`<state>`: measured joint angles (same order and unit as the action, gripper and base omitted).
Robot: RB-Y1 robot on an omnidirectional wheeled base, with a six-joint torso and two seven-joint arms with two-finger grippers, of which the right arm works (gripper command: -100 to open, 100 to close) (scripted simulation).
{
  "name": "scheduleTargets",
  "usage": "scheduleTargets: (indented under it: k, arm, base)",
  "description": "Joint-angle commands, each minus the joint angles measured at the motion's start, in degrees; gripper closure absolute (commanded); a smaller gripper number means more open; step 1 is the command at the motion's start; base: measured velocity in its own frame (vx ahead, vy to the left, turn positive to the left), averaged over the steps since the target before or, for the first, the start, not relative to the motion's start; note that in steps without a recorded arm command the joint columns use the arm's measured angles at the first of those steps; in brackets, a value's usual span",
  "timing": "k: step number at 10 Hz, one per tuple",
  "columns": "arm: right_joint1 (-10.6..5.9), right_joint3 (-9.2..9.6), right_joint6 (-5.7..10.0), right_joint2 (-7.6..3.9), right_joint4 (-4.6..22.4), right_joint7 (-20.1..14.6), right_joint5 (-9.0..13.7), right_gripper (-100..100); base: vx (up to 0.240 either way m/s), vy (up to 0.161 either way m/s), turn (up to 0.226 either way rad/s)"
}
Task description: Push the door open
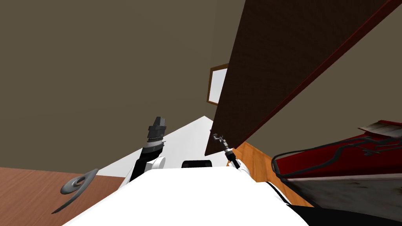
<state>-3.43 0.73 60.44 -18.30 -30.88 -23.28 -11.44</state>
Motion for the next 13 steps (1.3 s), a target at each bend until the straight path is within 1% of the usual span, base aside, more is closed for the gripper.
scheduleTargets:
  k: [1, 3, 4, 5, 6, 8, 9, 10, 11, 12, 13]
  arm:
    - [0.05, -0.99, -1.66, 0.23, -2.1, 0.9, 0.8, 100]
    - [-1.49, -2.83, -4.38, 1.80, -1.5, 3.1, 2.7, 100]
    - [-1.49, -2.83, -4.38, 1.80, -1.5, 3.1, 2.7, 100]
    - [-1.85, -3.26, -5.01, 2.17, -1.4, 3.6, 3.2, 100]
    - [-2.83, -4.42, -6.73, 3.17, -1.0, 5.0, 4.4, 100]
    - [-3.38, -5.09, -7.71, 3.74, -0.8, 5.8, 5.1, 100]
    - [-4.01, -5.84, -8.82, 4.38, -0.5, 6.7, 5.9, 100]
    - [-4.30, -6.18, -9.33, 4.68, -0.4, 7.2, 6.2, 100]
    - [-3.91, -6.18, -9.12, 4.13, -0.1, 6.8, 6.1, 100]
    - [-4.09, -7.07, -9.36, 4.10, 0.0, 7.4, 6.7, 100]
    - [-4.12, -7.55, -9.46, 4.16, 0.0, 7.7, 7.0, 100]
  base:
    - [0.110, 0.064, -0.020]
    - [0.142, 0.109, -0.020]
    - [0.122, 0.091, -0.031]
    - [0.086, 0.040, -0.002]
    - [0.132, 0.094, -0.020]
    - [0.139, 0.088, -0.033]
    - [0.157, 0.061, -0.016]
    - [0.171, 0.081, -0.022]
    - [0.077, 0.023, -0.022]
    - [0.152, 0.044, -0.048]
    - [0.220, 0.077, -0.066]
